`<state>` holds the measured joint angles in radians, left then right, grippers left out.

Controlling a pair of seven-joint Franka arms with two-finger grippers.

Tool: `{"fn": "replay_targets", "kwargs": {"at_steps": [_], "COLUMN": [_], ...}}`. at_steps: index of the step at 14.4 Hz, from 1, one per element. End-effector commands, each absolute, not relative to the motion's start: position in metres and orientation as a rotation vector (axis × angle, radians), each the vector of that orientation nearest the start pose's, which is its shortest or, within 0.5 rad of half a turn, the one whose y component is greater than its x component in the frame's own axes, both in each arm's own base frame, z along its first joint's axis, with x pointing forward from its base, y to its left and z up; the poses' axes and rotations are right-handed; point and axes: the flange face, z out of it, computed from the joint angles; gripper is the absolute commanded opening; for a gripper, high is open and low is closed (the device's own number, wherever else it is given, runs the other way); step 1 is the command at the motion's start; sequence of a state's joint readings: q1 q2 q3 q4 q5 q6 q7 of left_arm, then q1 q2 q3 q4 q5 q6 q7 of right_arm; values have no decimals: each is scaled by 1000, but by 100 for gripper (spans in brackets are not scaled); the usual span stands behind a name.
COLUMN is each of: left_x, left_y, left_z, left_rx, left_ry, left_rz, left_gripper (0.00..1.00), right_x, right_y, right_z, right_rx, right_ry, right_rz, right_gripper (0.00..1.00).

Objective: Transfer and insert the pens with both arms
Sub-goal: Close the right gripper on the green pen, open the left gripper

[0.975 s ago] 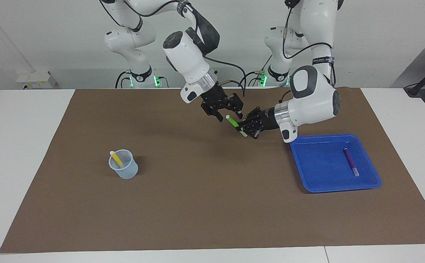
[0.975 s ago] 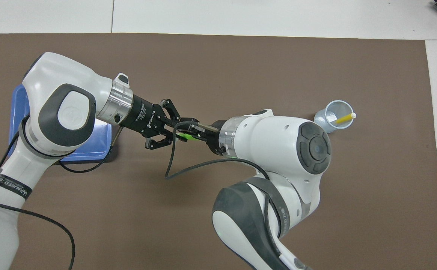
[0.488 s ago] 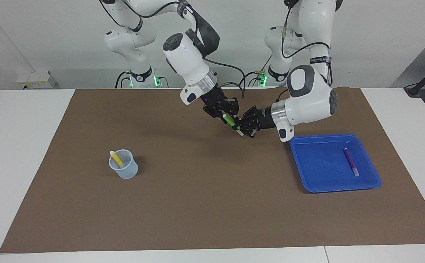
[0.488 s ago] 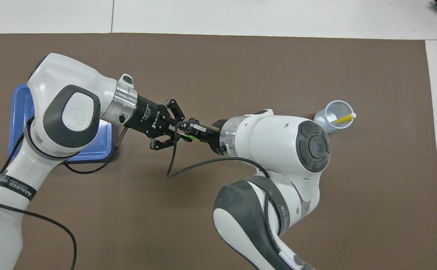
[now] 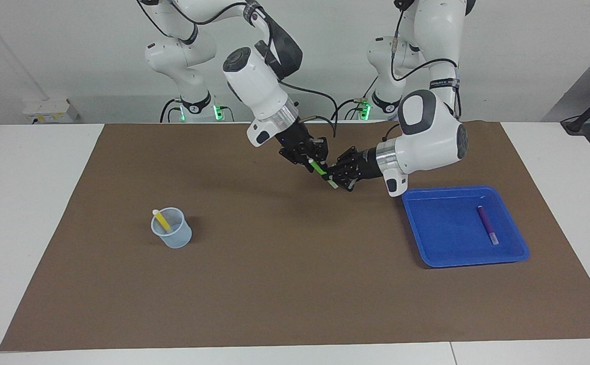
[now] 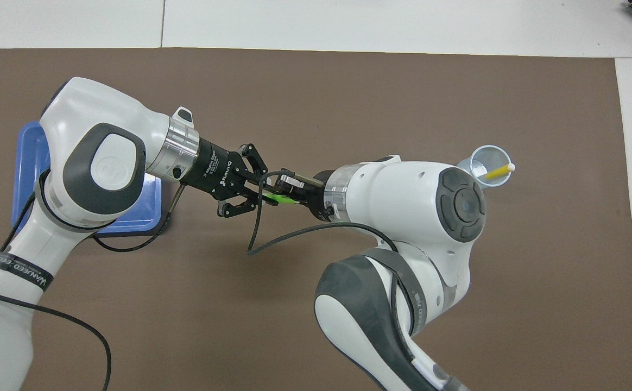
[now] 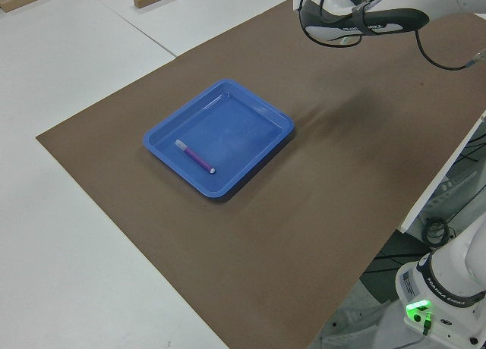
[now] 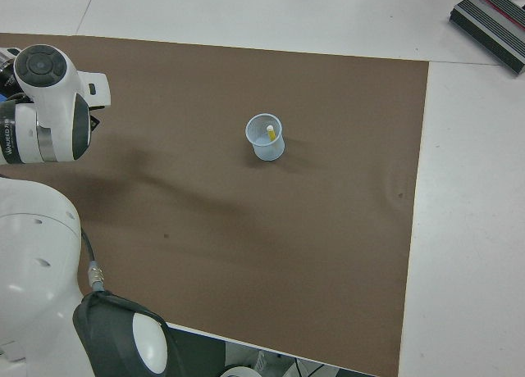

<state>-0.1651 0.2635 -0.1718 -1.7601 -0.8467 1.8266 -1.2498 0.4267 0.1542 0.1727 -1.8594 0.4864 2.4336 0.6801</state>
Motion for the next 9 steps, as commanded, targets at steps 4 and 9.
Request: {"fn": "replay_targets", "kwargs": {"at_steps": [4,9], "left_x": [562,562], "left_y": [-254,-254], "left_z": [433,433], "left_rx": [-2714,-2715], "left_ry": [-1971,-1964], "left_rz": [1287,1278], "left_gripper": [0,0], "right_x": [527,526], "right_y": [352,352], "right_z": [488,488], "right_rx": [-2505,-2509], "right_ry": [499,492], "right_rz": [-89,-92], "right_gripper": [21,0]}}
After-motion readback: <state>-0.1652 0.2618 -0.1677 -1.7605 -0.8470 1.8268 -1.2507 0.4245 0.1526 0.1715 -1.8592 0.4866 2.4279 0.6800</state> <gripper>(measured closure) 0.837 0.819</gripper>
